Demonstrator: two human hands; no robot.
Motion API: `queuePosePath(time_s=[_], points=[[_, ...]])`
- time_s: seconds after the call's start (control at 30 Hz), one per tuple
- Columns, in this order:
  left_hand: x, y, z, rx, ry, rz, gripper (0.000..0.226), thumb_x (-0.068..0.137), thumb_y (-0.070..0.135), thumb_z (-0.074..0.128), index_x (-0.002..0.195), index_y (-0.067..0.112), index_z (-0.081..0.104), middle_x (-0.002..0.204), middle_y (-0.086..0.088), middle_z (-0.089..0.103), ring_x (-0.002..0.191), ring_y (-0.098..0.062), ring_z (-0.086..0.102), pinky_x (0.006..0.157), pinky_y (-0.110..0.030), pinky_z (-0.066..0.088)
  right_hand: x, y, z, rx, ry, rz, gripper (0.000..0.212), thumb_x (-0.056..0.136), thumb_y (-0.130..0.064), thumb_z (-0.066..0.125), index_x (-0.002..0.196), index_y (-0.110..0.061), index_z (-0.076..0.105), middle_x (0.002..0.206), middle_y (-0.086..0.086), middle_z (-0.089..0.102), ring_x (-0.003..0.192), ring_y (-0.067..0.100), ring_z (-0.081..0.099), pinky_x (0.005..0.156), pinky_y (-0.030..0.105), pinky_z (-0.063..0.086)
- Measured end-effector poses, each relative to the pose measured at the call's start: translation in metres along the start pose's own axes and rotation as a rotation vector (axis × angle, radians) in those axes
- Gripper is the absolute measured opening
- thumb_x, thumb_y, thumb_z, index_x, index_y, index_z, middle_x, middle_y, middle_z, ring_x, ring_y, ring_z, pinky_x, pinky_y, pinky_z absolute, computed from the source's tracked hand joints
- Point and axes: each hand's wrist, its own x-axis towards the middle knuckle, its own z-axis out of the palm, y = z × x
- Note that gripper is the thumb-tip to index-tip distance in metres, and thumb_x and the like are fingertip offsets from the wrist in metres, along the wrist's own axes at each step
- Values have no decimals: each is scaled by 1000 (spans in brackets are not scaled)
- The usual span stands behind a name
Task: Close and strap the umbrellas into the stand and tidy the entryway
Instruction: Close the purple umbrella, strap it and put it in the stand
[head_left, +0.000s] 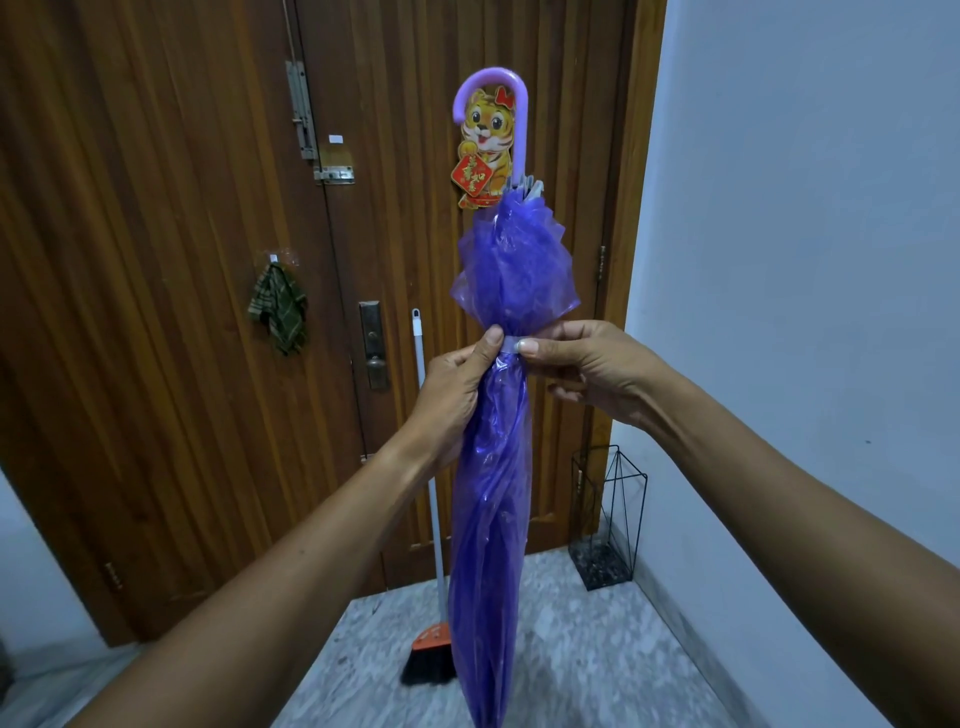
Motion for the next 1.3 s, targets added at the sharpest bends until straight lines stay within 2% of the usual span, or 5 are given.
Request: queuePosePath(time_s=[0.17, 0.37, 0.47, 0.9, 1.3], points=[[6, -2, -1, -15, 14, -11, 33, 101, 33, 53, 109, 8, 72, 89, -3, 74, 81, -14, 68, 76, -23, 56, 0, -1, -3, -32, 25, -9, 22, 78, -27, 81, 95, -17, 71, 93, -4, 76, 89, 11, 71, 76, 32, 45], [18, -10, 2, 97, 42, 10, 35, 98, 33, 61, 117, 7, 72, 106, -11, 74, 93, -19, 71, 80, -26, 56, -1, -1, -9, 1, 37, -3, 40, 82, -31, 77, 119, -19, 67, 95, -7, 78, 84, 7, 75, 90, 36, 49], [20, -12, 7, 205, -4, 16, 30, 98, 28, 60, 117, 6, 71, 104, -9, 75, 94, -20, 73, 76, -24, 57, 0, 2, -18, 65, 59, 24, 35, 81, -37, 78, 111, -22, 69, 97, -5, 79, 94, 13, 75, 93, 37, 48], [70, -32, 34, 250, -8, 68, 31, 93, 26, 68, 120, 11, 67, 117, -4, 74, 110, -19, 70, 98, -40, 54, 13, 29, -86, 95, 128, -17, 39, 83, -22, 79, 118, -10, 66, 87, 1, 77, 57, 5, 66, 52, 19, 49], [146, -87, 52, 315, -24, 17, 27, 92, 23, 69, 115, 8, 69, 108, -5, 76, 101, -16, 73, 81, -25, 58, 66, 62, -151, -126, 108, -29, 31, 90, -20, 73, 118, -26, 62, 96, -6, 74, 74, 5, 74, 63, 20, 53]])
